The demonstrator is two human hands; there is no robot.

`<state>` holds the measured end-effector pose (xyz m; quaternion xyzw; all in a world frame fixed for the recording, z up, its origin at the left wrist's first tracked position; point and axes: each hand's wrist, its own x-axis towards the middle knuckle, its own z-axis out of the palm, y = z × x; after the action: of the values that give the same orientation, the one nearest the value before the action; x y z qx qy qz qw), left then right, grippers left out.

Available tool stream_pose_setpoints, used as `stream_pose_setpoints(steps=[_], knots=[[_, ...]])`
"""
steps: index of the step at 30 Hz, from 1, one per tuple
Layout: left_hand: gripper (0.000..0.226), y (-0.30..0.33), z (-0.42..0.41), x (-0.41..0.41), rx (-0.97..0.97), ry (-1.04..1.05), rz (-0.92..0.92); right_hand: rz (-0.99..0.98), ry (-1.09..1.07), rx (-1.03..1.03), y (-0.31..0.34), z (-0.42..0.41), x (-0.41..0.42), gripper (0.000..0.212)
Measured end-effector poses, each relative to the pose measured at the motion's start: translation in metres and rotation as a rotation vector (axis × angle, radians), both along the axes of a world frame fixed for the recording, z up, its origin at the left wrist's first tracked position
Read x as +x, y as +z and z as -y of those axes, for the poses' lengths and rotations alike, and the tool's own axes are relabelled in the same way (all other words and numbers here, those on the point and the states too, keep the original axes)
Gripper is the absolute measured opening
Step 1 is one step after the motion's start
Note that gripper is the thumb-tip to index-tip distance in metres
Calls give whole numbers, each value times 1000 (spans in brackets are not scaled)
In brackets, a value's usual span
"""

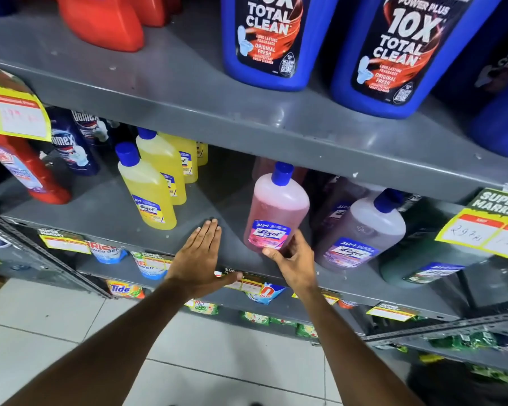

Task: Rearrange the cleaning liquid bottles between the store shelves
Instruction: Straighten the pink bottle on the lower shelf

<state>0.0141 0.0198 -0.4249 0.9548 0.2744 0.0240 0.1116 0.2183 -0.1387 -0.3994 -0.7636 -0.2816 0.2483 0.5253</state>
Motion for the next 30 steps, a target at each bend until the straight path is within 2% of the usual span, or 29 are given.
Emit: stream_pose_setpoints(steps=[19,26,30], knots=[[128,5,0,0,12,-17,-24,37,-13,-37,-3,-1,-1,56],[125,6,-1,1,19,-27,-55,28,-15,-49,0,0,-2,72],[126,22,4,-5,28,-43,-99,20,-13,-16,12,9,-15,89]])
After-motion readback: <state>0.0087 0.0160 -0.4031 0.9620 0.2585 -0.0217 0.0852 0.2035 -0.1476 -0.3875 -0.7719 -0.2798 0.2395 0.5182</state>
